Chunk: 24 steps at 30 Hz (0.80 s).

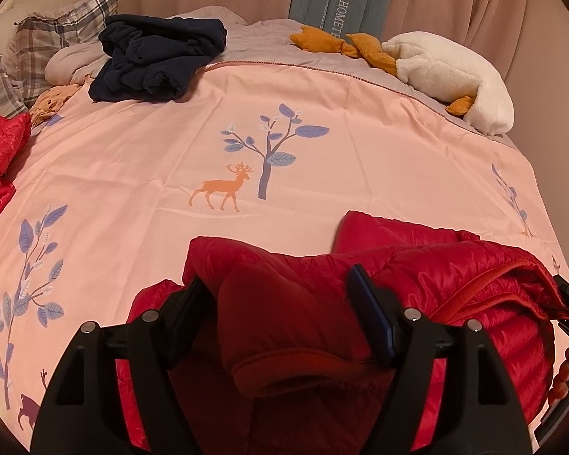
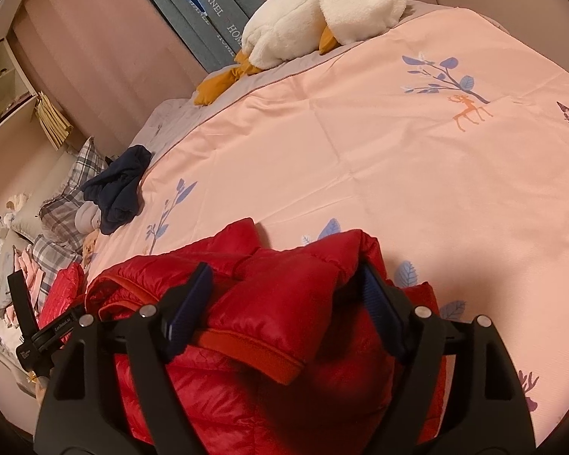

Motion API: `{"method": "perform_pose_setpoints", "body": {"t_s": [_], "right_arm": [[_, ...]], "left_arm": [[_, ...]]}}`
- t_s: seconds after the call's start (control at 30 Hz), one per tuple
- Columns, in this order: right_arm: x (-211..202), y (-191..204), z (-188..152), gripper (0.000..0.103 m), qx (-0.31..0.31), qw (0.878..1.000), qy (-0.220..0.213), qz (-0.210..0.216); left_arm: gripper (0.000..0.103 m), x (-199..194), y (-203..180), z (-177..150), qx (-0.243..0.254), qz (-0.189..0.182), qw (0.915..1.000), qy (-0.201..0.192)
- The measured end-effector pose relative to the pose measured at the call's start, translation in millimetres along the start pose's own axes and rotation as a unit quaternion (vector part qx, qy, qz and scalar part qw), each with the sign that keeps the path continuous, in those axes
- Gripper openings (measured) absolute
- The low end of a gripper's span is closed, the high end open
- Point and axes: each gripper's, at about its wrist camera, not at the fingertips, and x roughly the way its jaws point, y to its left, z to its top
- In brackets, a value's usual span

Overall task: Fold large clothes
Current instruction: 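Lower the folded jacket end onto the bed and open both tools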

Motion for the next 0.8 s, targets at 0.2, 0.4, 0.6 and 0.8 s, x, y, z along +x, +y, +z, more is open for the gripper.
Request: {"method": "perform_pose_setpoints", "body": {"t_s": [0.2, 0.4, 0.6, 0.8], "right_arm": [[-0.2, 0.6, -0.6, 0.080, 0.000, 1.000, 0.000, 0.000], [0.2, 0.9, -0.2, 0.082, 0.004, 1.000, 0.000, -0.001], [0.8, 0.1, 0.5, 0.084, 0.005, 1.000, -0.001, -0.003], [1.1, 0.2, 1.1, 0.084, 0.006, 1.000, -0.001, -0.003]], "left_arm": [[0.075, -0.2, 0.1, 0.2, 0.001, 0.000, 1.0000, 0.000], [0.080, 0.0, 0.8, -0.9, 0.000, 0.007, 1.0000, 0.002], [0.093, 0.1, 4.2, -0.7, -0.007, 0.019, 0.9998, -0.004], [0.093, 2.4, 7.2, -2.0, -0.014, 0.013, 0.9998, -0.001]]}}
